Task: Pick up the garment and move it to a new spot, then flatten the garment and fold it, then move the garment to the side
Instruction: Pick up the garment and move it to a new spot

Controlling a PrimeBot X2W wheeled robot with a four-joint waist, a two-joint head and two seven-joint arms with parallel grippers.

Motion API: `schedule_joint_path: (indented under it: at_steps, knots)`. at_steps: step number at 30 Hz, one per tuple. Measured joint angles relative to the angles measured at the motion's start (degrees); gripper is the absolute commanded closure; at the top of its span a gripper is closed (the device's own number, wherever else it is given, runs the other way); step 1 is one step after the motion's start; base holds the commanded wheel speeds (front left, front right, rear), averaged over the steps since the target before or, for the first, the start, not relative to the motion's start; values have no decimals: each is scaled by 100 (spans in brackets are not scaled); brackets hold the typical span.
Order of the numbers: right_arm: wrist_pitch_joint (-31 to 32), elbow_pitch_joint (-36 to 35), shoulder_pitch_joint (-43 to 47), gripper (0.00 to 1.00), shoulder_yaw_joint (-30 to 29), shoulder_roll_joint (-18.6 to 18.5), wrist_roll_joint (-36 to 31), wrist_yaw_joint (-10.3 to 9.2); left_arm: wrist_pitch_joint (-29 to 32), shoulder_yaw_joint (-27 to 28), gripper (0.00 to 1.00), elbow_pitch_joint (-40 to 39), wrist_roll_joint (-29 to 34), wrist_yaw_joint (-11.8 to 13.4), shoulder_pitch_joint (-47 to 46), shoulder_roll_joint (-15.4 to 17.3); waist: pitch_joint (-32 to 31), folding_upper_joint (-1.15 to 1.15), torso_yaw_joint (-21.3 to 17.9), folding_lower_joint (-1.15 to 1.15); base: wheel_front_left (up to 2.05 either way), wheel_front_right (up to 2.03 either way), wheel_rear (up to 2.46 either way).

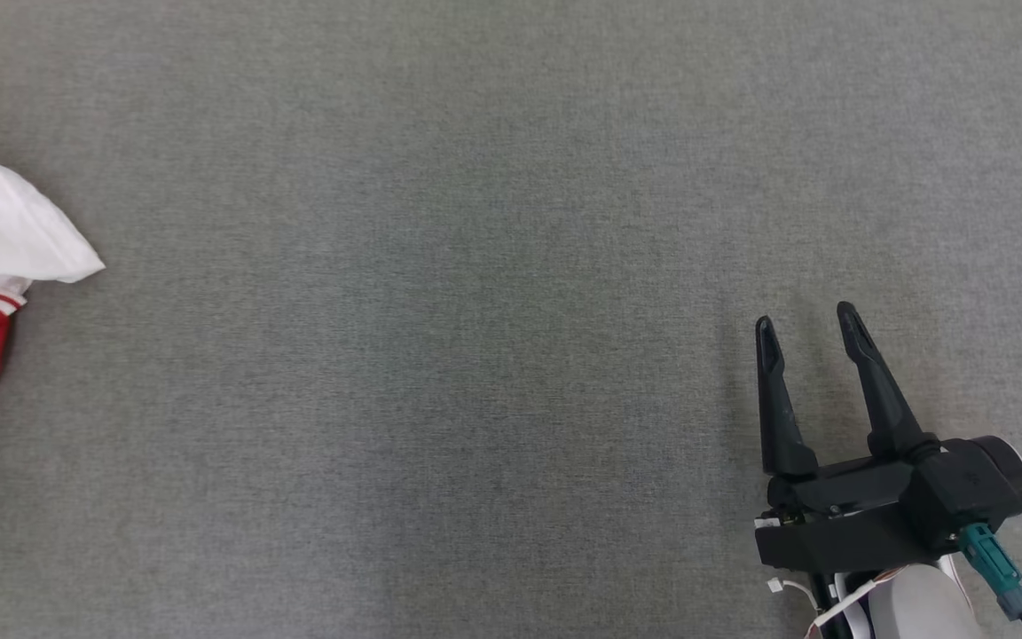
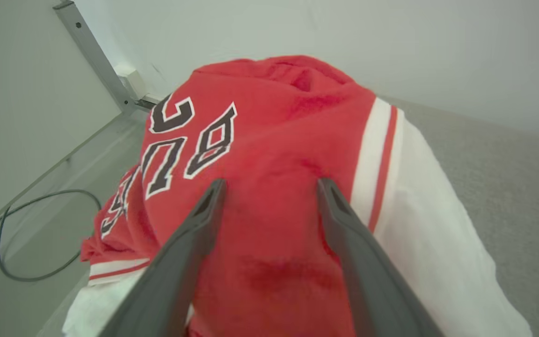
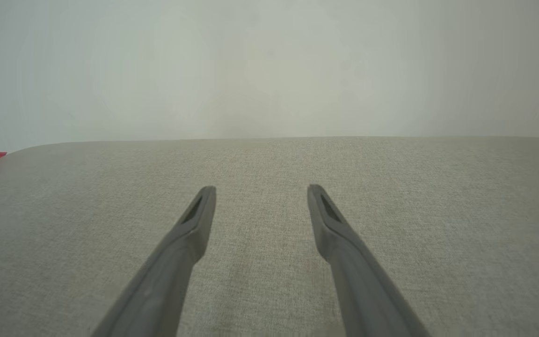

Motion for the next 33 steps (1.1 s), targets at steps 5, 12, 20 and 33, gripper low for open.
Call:
schedule_joint_path:
  at_steps: [5, 12, 20, 33]
  knots:
    - [0, -33, -19, 0, -29, 0, -47, 0, 435, -246, 0, 446, -87, 0, -187, 101, 132, 0, -88, 0, 0, 0, 0]
    - [0, -52, -20, 0, -64, 0, -98, 0, 457, -519, 100, 780, -109, -7, -318, 187, 165, 0, -89, -1, 0, 0, 0]
    - [0, -30, 21, 0, -88, 0, -129, 0, -328, -658, 100, 850, 9, 35, -587, 256, 39, -1, -27, -1, 0, 0, 0]
    - [1, 203, 213, 0, 53, 0, 164, 0, -917, -1122, 100, 96, 167, 26, -1346, 326, -629, -1, 144, -1, 0, 0, 0]
